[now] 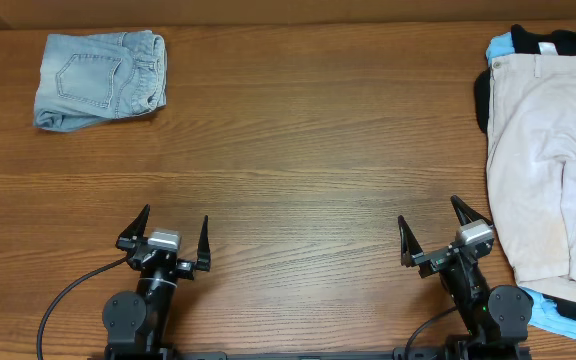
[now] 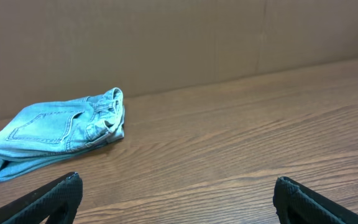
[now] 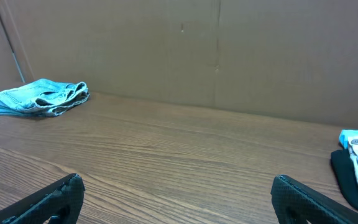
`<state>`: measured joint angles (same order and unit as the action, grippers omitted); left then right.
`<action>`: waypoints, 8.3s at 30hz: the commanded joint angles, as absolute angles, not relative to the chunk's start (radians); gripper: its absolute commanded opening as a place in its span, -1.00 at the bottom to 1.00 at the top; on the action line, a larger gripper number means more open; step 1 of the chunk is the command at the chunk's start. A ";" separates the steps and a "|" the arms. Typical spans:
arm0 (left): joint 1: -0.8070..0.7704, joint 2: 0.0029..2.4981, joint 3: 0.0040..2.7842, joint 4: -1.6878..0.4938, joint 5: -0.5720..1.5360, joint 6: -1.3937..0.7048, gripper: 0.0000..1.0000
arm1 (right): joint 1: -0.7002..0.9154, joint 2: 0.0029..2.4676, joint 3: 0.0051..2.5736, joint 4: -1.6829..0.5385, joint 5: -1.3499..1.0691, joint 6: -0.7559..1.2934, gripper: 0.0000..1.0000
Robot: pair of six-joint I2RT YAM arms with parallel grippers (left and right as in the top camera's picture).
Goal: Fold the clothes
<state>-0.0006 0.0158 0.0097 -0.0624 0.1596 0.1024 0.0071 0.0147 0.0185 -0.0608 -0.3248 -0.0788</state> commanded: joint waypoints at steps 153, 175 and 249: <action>-0.006 1.582 1.396 -1.142 0.255 0.088 0.99 | -0.490 1.650 1.308 -0.722 -0.124 0.268 1.00; -0.006 1.582 1.396 -1.126 0.232 0.082 1.00 | -0.807 1.901 1.284 -0.319 -0.183 0.255 1.00; 0.252 1.582 1.396 -1.041 0.289 0.049 0.99 | 0.186 1.642 1.319 -0.989 -0.196 0.341 0.18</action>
